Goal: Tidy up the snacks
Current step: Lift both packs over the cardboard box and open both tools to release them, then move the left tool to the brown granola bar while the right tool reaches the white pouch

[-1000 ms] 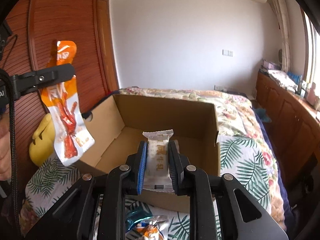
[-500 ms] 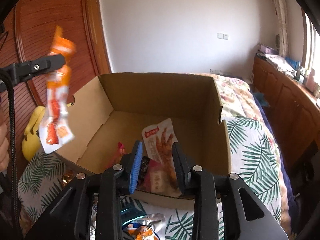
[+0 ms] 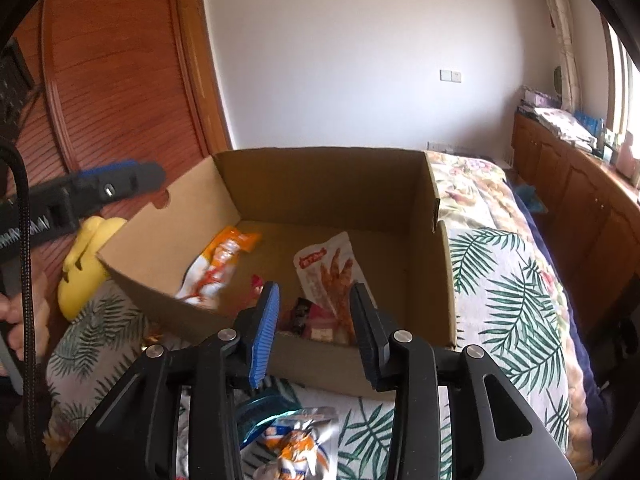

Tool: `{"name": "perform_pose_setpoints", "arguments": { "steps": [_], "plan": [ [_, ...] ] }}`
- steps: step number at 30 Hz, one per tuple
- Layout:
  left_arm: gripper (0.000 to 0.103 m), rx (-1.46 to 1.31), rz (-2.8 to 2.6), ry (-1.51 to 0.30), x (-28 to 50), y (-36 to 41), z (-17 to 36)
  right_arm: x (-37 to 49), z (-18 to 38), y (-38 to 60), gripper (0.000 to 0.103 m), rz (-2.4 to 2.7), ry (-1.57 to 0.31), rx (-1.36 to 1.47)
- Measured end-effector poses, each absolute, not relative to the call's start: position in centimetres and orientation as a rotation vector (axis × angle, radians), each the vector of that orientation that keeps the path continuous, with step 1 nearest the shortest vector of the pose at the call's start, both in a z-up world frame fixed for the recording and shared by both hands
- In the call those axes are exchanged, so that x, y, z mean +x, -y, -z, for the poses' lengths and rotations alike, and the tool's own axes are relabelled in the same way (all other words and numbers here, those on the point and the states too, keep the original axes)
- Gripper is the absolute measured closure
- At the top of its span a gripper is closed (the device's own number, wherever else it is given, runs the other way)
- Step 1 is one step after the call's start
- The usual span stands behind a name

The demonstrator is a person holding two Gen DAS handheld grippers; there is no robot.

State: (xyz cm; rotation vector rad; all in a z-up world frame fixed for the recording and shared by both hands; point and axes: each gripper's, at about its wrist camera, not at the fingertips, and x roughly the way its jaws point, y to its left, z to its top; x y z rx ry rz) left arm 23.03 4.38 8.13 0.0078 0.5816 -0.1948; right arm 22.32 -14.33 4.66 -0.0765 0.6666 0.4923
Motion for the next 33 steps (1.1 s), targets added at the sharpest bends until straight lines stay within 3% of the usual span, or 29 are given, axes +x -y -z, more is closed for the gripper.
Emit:
{"name": "perform_pose_setpoints", "arguments": {
  "steps": [17, 25, 33],
  "plan": [
    [0.046, 0.019, 0.241, -0.562, 16.6, -4.9, -7.4, 15.6, -4.7, 14.6, 0.066, -0.578, -0.625, -0.116],
    [0.035, 0.041, 0.26, -0.587, 14.4, -5.1, -4.1, 13.9, -1.0, 14.2, 0.065, -0.58, -0.669, -0.148],
    [0.034, 0.043, 0.253, -0.667, 13.0, -4.6, 0.7, 15.4, 2.0, 15.4, 0.058, -0.522, -0.729, -0.146]
  ]
}}
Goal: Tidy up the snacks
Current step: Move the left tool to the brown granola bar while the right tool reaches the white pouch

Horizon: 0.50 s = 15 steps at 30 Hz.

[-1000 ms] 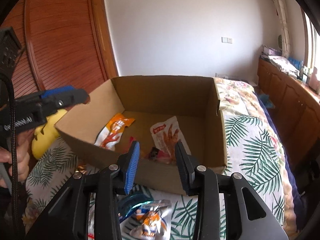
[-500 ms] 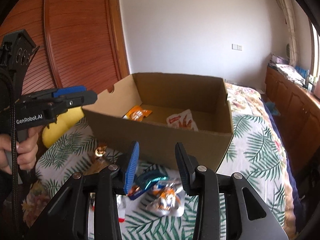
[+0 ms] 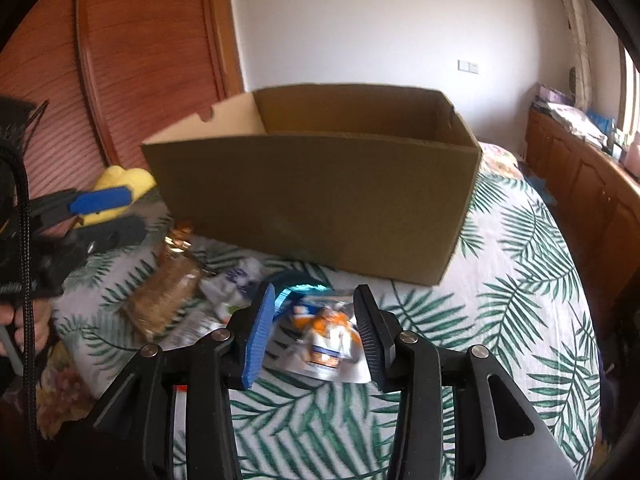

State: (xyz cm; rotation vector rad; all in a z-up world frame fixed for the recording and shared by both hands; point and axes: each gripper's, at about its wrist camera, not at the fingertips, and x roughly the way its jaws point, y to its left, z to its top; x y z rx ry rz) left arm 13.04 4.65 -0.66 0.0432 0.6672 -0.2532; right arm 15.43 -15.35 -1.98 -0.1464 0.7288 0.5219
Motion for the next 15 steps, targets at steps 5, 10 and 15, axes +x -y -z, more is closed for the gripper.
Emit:
{"name": "perform_pose_setpoints", "arguments": {
  "steps": [5, 10, 15],
  "plan": [
    [0.034, 0.046, 0.223, -0.726, 13.2, -4.6, 2.9, 16.6, 3.8, 15.5, 0.054, -0.506, -0.788, -0.159],
    [0.034, 0.048, 0.204, -0.756, 13.2, -4.7, 4.2, 17.2, 5.1, 14.9, 0.053, -0.503, -0.833, -0.178],
    [0.034, 0.051, 0.191, -0.788, 13.3, -4.7, 5.4, 17.6, 5.9, 14.3, 0.045, -0.513, -0.874, -0.209]
  ]
}}
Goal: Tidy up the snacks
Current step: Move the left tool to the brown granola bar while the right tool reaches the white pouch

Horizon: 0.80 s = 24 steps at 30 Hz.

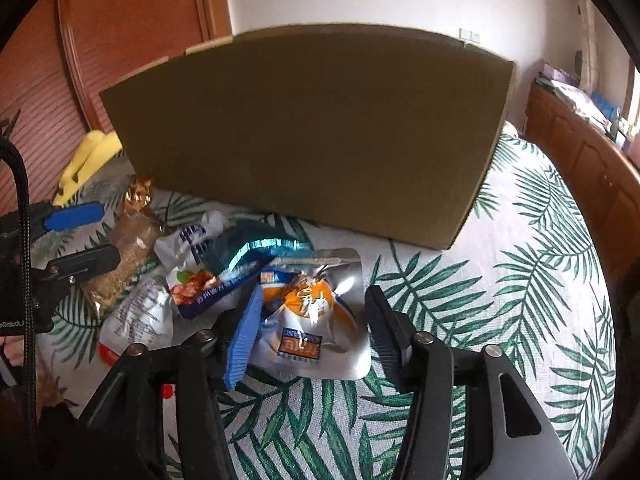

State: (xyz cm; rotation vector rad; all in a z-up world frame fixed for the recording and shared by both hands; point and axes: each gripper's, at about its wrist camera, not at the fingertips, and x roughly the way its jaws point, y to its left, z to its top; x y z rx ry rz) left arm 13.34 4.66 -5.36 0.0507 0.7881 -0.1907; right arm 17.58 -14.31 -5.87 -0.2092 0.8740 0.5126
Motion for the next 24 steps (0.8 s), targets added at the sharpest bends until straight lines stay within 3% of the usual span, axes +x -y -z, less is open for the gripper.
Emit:
{"name": "perform_pose_setpoints", "arguments": {
  "steps": [15, 21, 24],
  "plan": [
    [0.031, 0.053, 0.159, -0.871, 14.0, -4.2, 7.1, 17.3, 6.1, 12.8, 0.04, -0.48, -0.867, -0.269],
    [0.016, 0.032, 0.115, -0.888, 14.1, -4.3, 7.4, 17.2, 6.1, 12.9, 0.04, -0.479, -0.867, -0.264],
    [0.016, 0.031, 0.112, -0.875, 13.9, -4.7, 7.7, 17.1, 6.1, 13.1, 0.04, -0.478, -0.868, -0.262]
  ]
}}
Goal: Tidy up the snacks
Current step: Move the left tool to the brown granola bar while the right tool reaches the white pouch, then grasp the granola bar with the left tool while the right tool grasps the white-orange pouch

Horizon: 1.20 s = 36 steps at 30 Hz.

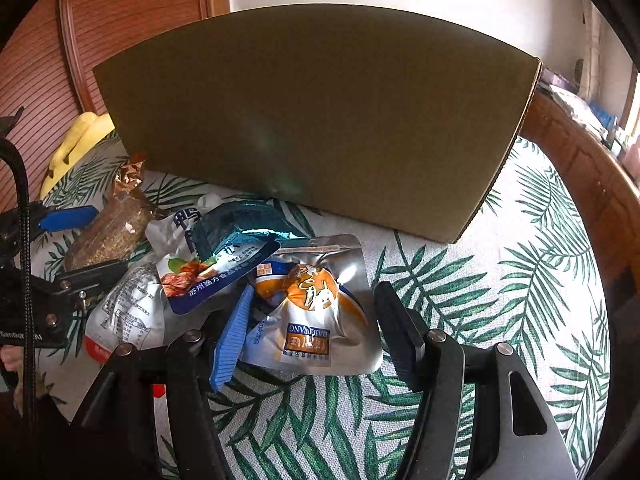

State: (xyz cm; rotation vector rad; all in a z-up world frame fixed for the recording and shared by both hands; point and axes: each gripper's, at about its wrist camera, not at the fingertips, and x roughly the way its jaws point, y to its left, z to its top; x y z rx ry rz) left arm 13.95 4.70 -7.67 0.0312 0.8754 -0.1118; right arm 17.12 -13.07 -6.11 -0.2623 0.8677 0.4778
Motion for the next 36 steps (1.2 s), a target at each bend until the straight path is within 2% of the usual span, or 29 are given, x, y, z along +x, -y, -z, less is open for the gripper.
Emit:
{"name": "perform_pose_setpoints", "arguments": {
  "steps": [11, 14, 16, 18, 31, 36],
  "plan": [
    [0.017, 0.021, 0.103, -0.933, 15.4, -4.7, 7.4, 17.1, 6.1, 13.1, 0.04, -0.478, -0.868, -0.263],
    [0.03, 0.008, 0.1, -0.918, 15.5, -5.1, 7.2, 17.1, 6.1, 13.1, 0.04, -0.478, -0.868, -0.262],
    [0.056, -0.001, 0.094, -0.907, 15.3, -5.6, 7.0, 17.1, 6.1, 13.1, 0.04, -0.478, -0.868, -0.263],
    [0.059, -0.006, 0.086, -0.899, 15.0, -6.0, 6.8, 17.1, 6.1, 13.1, 0.04, -0.477, -0.868, -0.263],
    [0.061, -0.102, 0.163, -0.842, 10.8, -7.1, 6.8, 17.6, 5.7, 13.1, 0.04, -0.48, -0.894, -0.28],
    [0.061, -0.11, 0.184, -0.811, 9.9, -6.6, 6.3, 17.0, 5.4, 13.9, 0.045, -0.497, -0.918, -0.294]
  ]
}}
